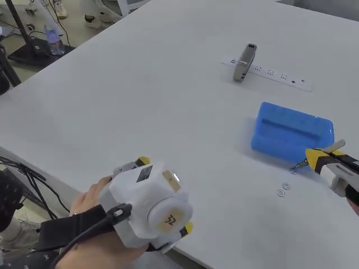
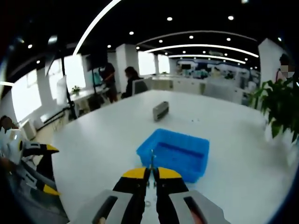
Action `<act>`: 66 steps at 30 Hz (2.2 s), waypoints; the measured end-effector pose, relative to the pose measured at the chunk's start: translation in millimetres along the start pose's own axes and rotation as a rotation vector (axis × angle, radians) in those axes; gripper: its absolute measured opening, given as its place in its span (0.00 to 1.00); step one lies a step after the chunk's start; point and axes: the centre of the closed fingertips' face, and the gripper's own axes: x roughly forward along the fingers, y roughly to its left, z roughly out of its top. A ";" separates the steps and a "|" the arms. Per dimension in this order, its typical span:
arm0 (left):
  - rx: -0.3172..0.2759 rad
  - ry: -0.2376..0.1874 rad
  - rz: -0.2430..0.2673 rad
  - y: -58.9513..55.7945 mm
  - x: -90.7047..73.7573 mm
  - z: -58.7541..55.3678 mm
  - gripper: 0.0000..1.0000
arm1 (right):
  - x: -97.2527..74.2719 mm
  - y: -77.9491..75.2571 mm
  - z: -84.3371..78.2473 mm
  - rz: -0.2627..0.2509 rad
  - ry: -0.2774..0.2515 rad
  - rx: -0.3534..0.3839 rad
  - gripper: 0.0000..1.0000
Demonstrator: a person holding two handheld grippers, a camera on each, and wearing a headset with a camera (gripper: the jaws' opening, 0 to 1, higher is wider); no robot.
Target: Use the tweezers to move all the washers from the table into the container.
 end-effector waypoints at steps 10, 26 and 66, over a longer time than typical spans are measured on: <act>0.003 0.003 -0.002 -0.1 -0.2 -0.5 0.86 | 9.1 8.5 -32.9 0.011 0.070 -0.002 0.03; 0.005 0.004 -0.001 -0.3 0.3 -0.1 0.85 | 19.6 6.8 -47.1 0.006 0.109 -0.069 0.03; 0.002 -0.001 0.006 1.2 -0.1 0.1 0.85 | 15.2 6.6 -54.5 0.011 0.183 -0.065 0.01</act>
